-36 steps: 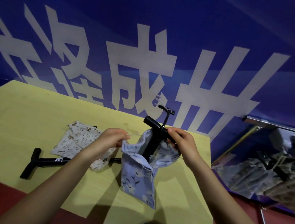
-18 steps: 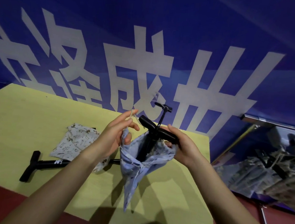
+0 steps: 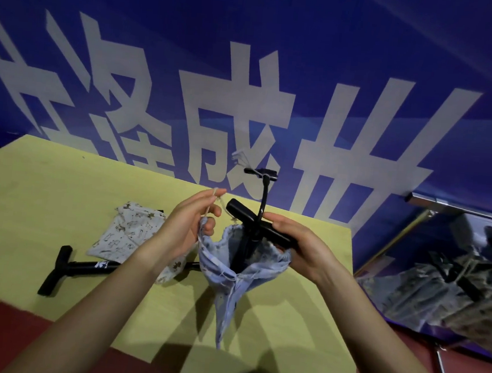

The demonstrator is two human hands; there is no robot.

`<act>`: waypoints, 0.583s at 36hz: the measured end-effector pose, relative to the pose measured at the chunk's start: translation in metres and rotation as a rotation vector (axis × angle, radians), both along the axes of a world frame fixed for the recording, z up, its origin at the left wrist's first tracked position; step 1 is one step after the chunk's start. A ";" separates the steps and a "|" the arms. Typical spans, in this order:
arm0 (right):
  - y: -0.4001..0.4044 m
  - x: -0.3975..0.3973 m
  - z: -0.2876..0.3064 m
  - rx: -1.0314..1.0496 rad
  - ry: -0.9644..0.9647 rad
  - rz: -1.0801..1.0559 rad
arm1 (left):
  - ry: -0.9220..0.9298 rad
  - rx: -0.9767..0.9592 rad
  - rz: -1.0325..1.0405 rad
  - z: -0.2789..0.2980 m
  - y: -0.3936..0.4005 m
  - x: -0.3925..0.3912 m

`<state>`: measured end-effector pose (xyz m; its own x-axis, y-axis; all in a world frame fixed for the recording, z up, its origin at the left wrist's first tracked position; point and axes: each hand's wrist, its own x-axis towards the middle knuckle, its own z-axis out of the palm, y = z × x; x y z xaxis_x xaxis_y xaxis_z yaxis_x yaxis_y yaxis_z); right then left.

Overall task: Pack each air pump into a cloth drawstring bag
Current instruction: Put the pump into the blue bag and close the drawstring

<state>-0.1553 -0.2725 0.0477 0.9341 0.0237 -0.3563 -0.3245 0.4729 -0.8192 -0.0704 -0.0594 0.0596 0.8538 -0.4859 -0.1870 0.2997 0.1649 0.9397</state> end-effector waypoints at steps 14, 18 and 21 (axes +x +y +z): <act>0.016 0.002 0.010 -0.215 -0.107 0.036 | -0.191 0.103 0.138 0.002 -0.002 -0.007; 0.016 0.004 0.007 -0.344 -0.151 -0.051 | -0.276 0.213 0.142 0.001 0.003 -0.011; 0.020 0.003 0.005 -0.385 -0.197 -0.078 | -0.360 0.238 0.148 0.001 0.006 -0.015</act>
